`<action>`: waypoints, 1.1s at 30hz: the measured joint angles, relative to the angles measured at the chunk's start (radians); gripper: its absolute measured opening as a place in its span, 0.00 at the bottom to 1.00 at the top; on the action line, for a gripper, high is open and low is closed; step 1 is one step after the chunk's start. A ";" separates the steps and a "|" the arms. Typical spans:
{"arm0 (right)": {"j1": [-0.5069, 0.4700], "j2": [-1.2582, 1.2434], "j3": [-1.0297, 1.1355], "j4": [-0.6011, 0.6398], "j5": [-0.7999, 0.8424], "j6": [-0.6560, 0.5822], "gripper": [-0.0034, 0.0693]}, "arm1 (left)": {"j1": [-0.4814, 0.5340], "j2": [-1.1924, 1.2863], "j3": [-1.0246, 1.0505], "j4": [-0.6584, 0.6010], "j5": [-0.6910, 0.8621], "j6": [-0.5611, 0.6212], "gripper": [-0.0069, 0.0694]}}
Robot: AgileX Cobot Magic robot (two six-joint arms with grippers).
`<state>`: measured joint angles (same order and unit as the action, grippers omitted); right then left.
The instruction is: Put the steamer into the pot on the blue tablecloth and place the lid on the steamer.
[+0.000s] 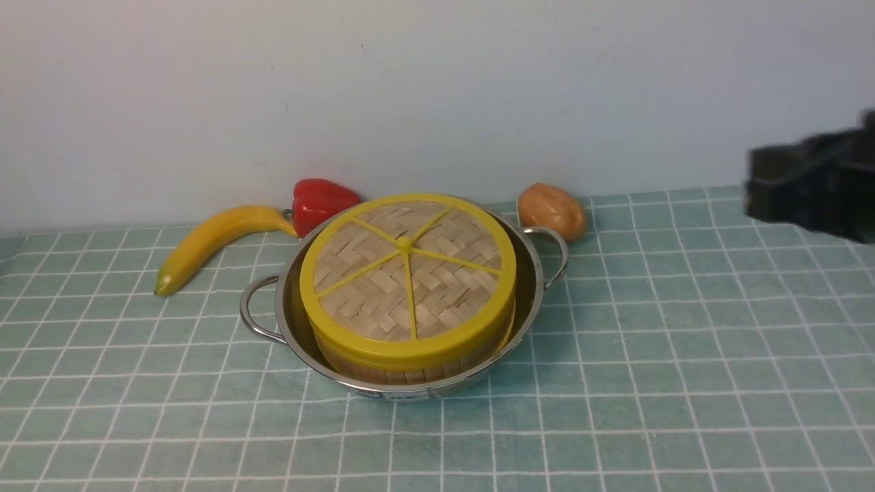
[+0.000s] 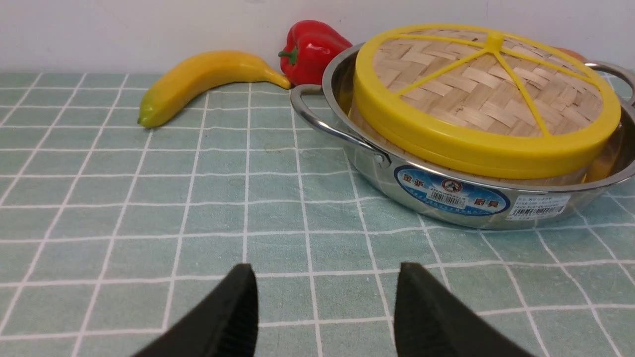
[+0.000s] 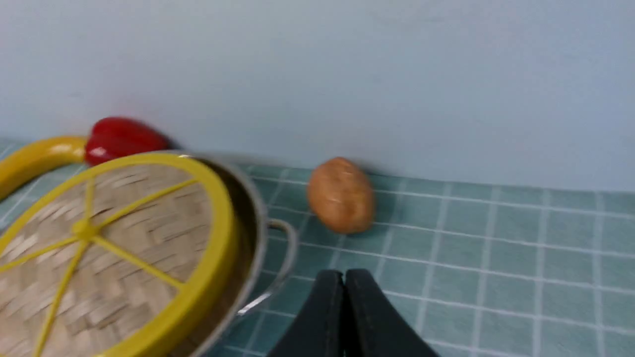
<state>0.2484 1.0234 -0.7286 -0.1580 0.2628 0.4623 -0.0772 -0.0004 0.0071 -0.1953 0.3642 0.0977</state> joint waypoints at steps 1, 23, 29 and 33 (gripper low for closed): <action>-0.011 -0.026 0.029 -0.001 -0.014 0.003 0.08 | 0.000 0.000 0.000 0.000 0.000 0.000 0.56; -0.261 -0.977 0.734 -0.099 -0.012 -0.048 0.14 | 0.000 0.000 0.000 0.000 0.000 0.000 0.56; -0.261 -1.019 0.737 -0.055 0.061 -0.049 0.16 | 0.000 0.000 0.000 0.000 0.000 0.000 0.56; -0.261 -1.019 0.737 -0.052 0.067 -0.062 0.18 | 0.000 0.000 0.000 0.000 0.000 0.000 0.56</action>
<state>-0.0126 0.0045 0.0084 -0.2101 0.3299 0.4006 -0.0772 -0.0004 0.0071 -0.1953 0.3642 0.0977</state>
